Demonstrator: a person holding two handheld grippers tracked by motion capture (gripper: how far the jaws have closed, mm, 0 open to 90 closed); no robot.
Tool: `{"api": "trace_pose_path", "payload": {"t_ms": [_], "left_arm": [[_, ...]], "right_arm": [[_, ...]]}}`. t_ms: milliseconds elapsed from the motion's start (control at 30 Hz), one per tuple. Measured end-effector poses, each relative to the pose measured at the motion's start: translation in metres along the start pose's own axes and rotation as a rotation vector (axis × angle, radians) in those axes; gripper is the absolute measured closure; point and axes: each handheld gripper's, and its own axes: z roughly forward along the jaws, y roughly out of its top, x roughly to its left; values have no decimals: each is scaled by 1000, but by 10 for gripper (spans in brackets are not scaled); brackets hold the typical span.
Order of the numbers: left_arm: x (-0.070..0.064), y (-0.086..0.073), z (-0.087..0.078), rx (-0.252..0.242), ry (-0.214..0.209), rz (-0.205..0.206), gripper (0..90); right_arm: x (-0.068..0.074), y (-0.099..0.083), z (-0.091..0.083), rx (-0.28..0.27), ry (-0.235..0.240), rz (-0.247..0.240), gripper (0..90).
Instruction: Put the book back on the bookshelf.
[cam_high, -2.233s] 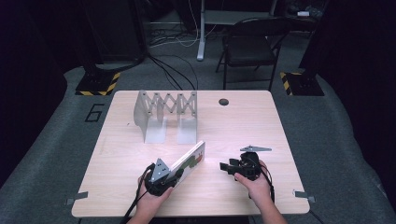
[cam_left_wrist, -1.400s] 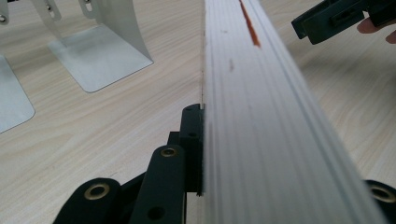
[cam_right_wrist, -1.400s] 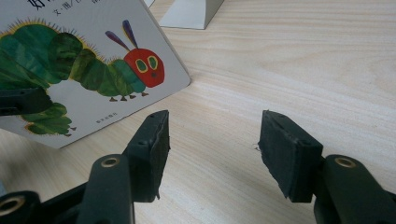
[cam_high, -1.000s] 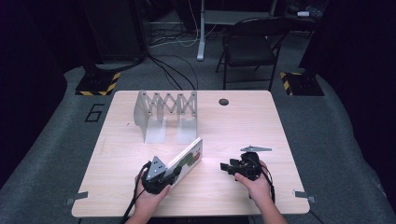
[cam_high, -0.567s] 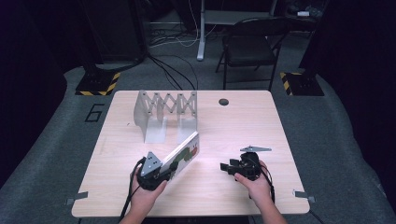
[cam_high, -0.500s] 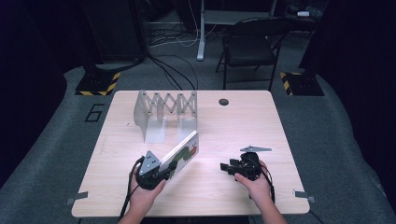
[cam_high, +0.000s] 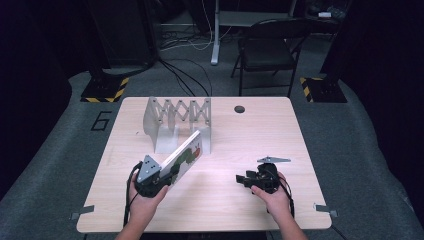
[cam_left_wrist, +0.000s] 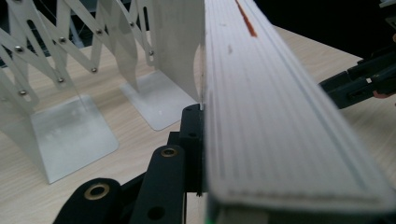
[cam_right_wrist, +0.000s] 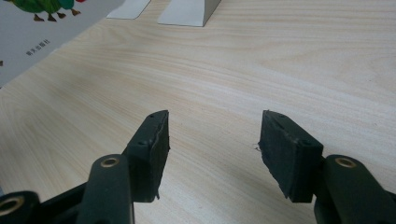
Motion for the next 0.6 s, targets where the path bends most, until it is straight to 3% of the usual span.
{"api": "trace_pose_path", "payload": {"t_ms": [300, 600], "left_arm": [[14, 6, -10, -16, 43, -11, 758], [29, 7, -21, -39, 87, -51, 758]], "right_arm": [[0, 0, 1, 5, -1, -1, 424], [0, -1, 1, 8, -1, 5, 423]]}}
